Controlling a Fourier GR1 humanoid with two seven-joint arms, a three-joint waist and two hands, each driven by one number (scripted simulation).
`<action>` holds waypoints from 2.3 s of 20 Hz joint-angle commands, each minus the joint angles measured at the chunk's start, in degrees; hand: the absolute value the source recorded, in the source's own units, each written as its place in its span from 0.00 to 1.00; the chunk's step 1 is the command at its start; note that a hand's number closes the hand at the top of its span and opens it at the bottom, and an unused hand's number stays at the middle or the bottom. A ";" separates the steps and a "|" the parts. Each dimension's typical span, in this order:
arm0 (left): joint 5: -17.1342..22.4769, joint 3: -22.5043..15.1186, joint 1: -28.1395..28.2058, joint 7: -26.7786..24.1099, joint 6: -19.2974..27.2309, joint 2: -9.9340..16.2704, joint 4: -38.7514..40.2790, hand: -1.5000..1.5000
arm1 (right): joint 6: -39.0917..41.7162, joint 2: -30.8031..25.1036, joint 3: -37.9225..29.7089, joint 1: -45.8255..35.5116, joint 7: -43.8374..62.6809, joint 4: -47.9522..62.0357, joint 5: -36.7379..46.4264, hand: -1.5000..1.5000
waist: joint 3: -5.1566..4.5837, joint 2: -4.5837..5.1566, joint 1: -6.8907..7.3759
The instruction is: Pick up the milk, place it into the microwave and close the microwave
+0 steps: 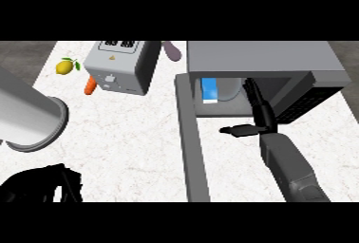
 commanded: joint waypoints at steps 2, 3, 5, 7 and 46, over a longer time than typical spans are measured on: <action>-3.69 -5.66 -1.30 0.96 0.70 -0.04 -0.83 1.00 | 3.99 -0.90 2.63 9.13 -0.82 -7.52 -0.12 0.00 | -0.05 -0.36 -0.96; -5.24 -4.11 -6.52 -0.52 0.72 0.27 4.85 1.00 | 2.88 1.08 3.02 9.93 0.99 -9.23 -0.59 0.00 | -0.05 -0.13 -0.81; -9.74 -10.65 -3.93 -2.87 3.19 -0.04 4.03 1.00 | 5.53 -0.74 2.99 14.27 0.42 -12.22 -1.43 0.00 | -0.09 -0.41 -1.41; -9.94 -13.25 -4.75 -0.60 6.79 -0.04 2.88 1.00 | 5.59 -1.61 3.06 17.29 3.60 -18.36 -2.73 0.00 | -0.10 -0.50 -1.53; 5.39 -55.93 -47.83 -38.24 53.70 -0.02 72.71 1.00 | 27.59 -10.14 10.45 53.90 24.72 -87.08 -24.90 0.00 | -0.34 1.56 -7.58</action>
